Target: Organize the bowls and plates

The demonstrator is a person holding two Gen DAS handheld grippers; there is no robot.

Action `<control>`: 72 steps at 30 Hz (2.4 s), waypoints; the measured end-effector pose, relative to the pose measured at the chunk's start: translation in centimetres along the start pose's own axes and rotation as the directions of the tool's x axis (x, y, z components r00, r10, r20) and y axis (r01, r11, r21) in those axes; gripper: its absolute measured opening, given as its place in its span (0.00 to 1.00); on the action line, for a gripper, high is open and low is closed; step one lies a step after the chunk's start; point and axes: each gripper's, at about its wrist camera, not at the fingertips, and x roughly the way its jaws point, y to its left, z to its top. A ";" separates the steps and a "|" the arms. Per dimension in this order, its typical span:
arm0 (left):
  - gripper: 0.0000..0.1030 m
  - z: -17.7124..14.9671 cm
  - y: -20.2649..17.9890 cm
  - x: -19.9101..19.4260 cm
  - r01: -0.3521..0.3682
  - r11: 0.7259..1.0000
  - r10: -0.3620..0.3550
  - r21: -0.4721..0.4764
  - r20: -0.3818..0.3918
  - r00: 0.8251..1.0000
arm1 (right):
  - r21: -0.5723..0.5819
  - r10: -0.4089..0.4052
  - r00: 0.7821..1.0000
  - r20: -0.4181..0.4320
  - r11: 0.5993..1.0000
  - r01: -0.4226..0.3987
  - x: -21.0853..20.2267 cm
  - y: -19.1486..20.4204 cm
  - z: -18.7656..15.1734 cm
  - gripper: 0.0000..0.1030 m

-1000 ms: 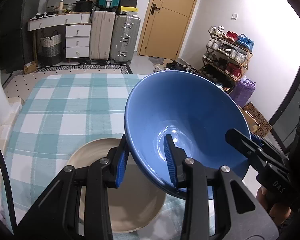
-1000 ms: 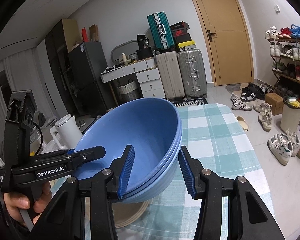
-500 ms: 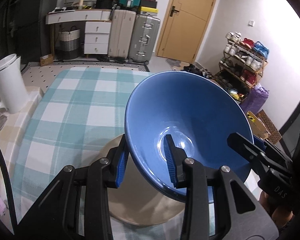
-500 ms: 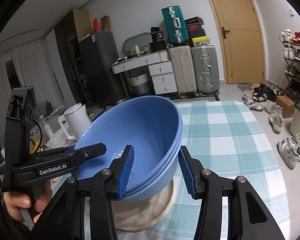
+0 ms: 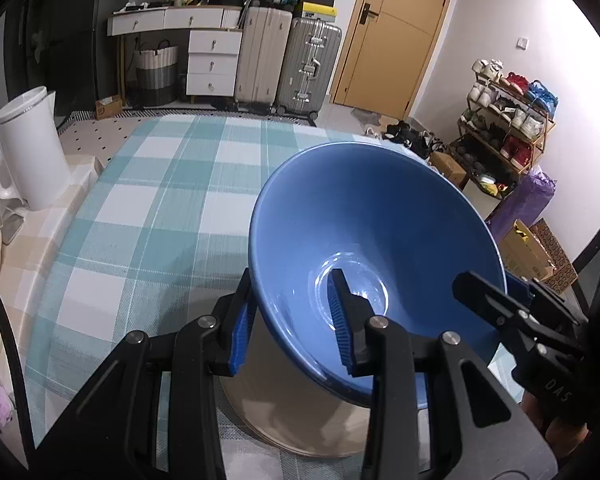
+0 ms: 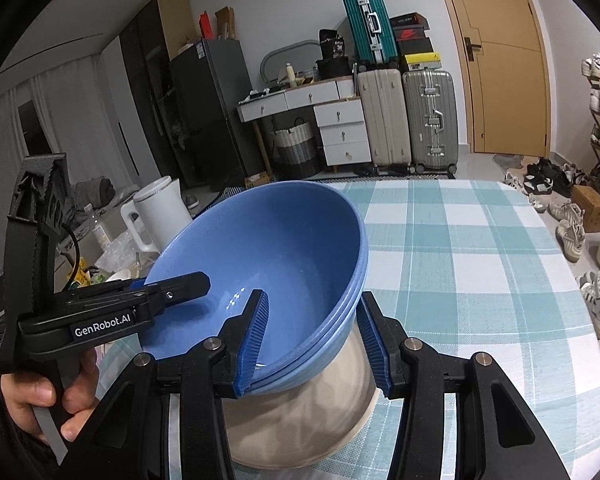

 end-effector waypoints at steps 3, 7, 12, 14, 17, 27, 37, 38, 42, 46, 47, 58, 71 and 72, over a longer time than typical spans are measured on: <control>0.30 -0.3 0.3 1.1 -0.005 1.000 0.005 0.002 -0.016 1.000 | -0.001 -0.003 1.000 -0.009 1.000 0.003 0.6 -0.2 -0.2 0.46; 0.30 -0.4 0.9 2.3 -0.017 1.000 0.017 0.004 -0.030 0.999 | -0.005 -0.001 1.000 -0.018 1.000 0.001 1.4 -0.5 -0.5 0.46; 0.30 -0.5 1.6 3.5 -0.045 0.999 0.045 0.012 -0.032 0.998 | -0.006 0.005 0.999 -0.035 1.000 -0.005 2.7 -0.6 -0.9 0.46; 0.30 -0.4 1.9 3.6 -0.048 0.999 0.048 0.012 -0.025 0.999 | -0.015 0.002 1.000 -0.031 1.000 -0.002 3.2 -0.5 -1.1 0.46; 0.30 -0.5 1.7 3.6 -0.051 0.999 0.051 0.016 -0.022 0.998 | -0.016 0.004 1.000 -0.030 1.000 -0.005 3.5 -0.6 -0.9 0.45; 0.30 -0.4 1.6 4.1 -0.050 0.998 0.051 0.034 -0.015 0.999 | -0.028 -0.009 1.000 -0.024 1.000 0.008 3.9 -0.6 -0.8 0.46; 0.73 -0.7 2.4 2.0 -0.052 0.996 0.050 0.068 0.039 0.998 | -0.139 -0.066 0.998 -0.014 0.988 0.063 2.5 0.0 -0.7 0.71; 0.78 -0.9 2.5 1.5 -0.058 0.995 0.054 0.077 0.061 0.997 | -0.151 -0.063 0.998 0.001 0.987 0.062 2.1 0.0 -0.7 0.80; 0.99 -1.6 3.1 -0.3 -0.079 0.989 0.058 0.127 0.166 0.984 | -0.183 -0.054 0.997 0.049 0.981 0.062 0.3 -0.5 -1.3 0.91; 0.99 -2.6 3.8 -1.8 -0.079 0.986 0.038 0.149 0.263 0.964 | -0.185 -0.015 0.997 0.081 0.982 0.030 -1.0 -1.8 -1.9 0.99; 0.99 -2.9 4.1 -1.9 -0.063 0.987 0.020 0.148 0.275 0.961 | -0.185 -0.003 0.996 0.090 0.982 0.019 -1.3 -2.1 -2.1 0.99; 0.99 -6.1 6.5 -1.9 0.048 0.979 -0.103 0.197 0.284 0.953 | -0.186 0.081 0.988 0.132 0.981 -0.055 -2.7 -4.9 -4.6 0.99; 0.99 -9.0 8.2 -3.2 0.054 0.969 -0.131 0.240 0.321 0.938 | -0.230 0.194 0.965 0.175 0.961 -0.151 -4.8 -4.8 -6.9 0.99; 0.99 -9.3 8.3 -3.3 0.045 0.969 -0.124 0.241 0.324 0.938 | -0.232 0.195 0.964 0.181 0.961 -0.150 -5.0 -4.7 -7.1 0.99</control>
